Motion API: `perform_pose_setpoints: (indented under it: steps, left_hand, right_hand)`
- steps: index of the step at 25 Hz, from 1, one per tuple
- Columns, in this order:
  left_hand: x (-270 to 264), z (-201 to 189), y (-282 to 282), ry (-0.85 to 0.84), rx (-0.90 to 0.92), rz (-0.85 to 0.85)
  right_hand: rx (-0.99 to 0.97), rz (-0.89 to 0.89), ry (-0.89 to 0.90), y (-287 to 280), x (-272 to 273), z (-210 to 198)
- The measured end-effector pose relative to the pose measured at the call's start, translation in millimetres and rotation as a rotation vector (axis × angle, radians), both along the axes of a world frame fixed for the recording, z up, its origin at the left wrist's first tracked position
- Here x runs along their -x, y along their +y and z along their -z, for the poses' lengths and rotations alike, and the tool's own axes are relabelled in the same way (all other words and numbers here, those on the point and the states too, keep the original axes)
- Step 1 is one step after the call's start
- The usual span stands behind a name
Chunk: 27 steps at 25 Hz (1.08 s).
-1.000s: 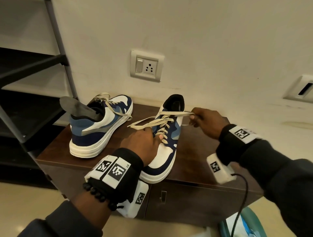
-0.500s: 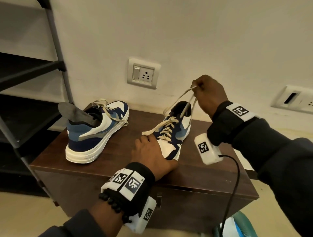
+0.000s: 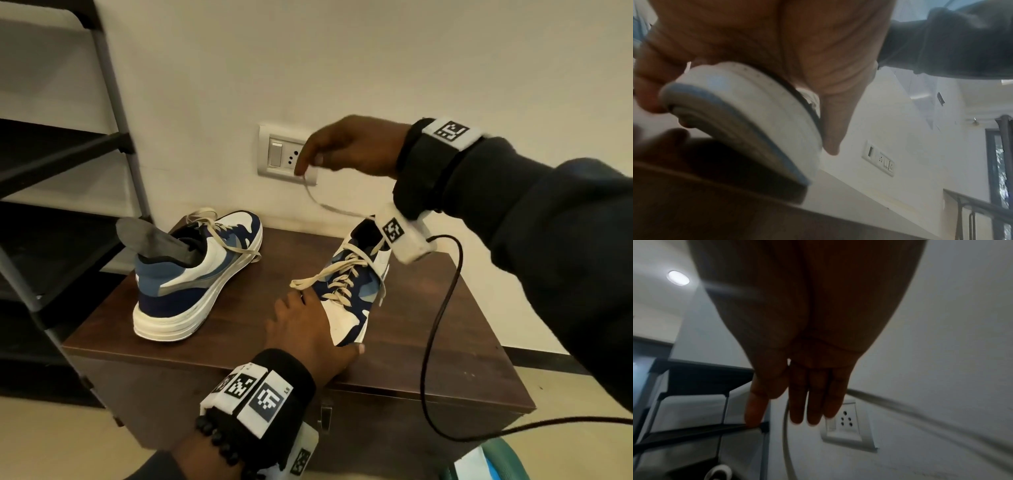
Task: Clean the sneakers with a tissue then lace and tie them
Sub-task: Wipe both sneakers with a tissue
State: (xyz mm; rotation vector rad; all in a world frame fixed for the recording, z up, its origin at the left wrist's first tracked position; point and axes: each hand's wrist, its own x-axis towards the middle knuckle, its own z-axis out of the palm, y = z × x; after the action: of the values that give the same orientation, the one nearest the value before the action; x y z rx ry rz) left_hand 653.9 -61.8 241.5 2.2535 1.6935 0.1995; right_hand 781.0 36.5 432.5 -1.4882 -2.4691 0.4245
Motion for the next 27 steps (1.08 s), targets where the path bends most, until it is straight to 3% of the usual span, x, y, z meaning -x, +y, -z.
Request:
perform_pose_setpoints:
  steps: [1, 3, 5, 8, 11, 14, 16, 19, 23, 25, 27]
  left_hand:
    - [0, 0, 0, 0.019, -0.03, -0.001]
    - [2, -2, 2, 0.002, -0.091, 0.005]
    - [3, -6, 7, -0.085, -0.095, 0.024]
    - [8, -11, 14, -0.182, -0.076, 0.028]
    - [17, -17, 20, -0.218, -0.1, -0.057]
    - [23, -24, 22, -0.211, -0.1, -0.107]
    - [22, -25, 21, -0.198, -0.078, -0.094]
    - [21, -23, 21, -0.207, -0.076, -0.072]
    - [20, -23, 21, -0.235, -0.055, -0.059]
    - [16, -20, 21, -0.226, -0.065, -0.032]
    - [8, -17, 19, -0.191, -0.078, 0.001]
  right_hand:
    - [0.052, -0.041, -0.094, -3, 6, 7]
    - [0.095, 0.0, -0.033, -12, 4, 19]
    - [0.01, 0.16, 0.138, -27, -13, 35]
    - [-0.227, 0.498, 0.07, -57, -59, 79]
    - [0.036, 0.59, -0.025, -82, -82, 134]
    - [0.155, 0.596, 0.085, -88, -80, 166]
    - [0.118, 0.593, 0.144, -89, -77, 163]
    - [-0.093, 0.572, 0.177, -88, -65, 126]
    - [-0.142, 0.21, 0.365, -82, -23, 61]
    - [-0.286, 0.263, 0.467, -79, -23, 54]
    - [-0.496, 0.451, 0.641, -86, -53, 67]
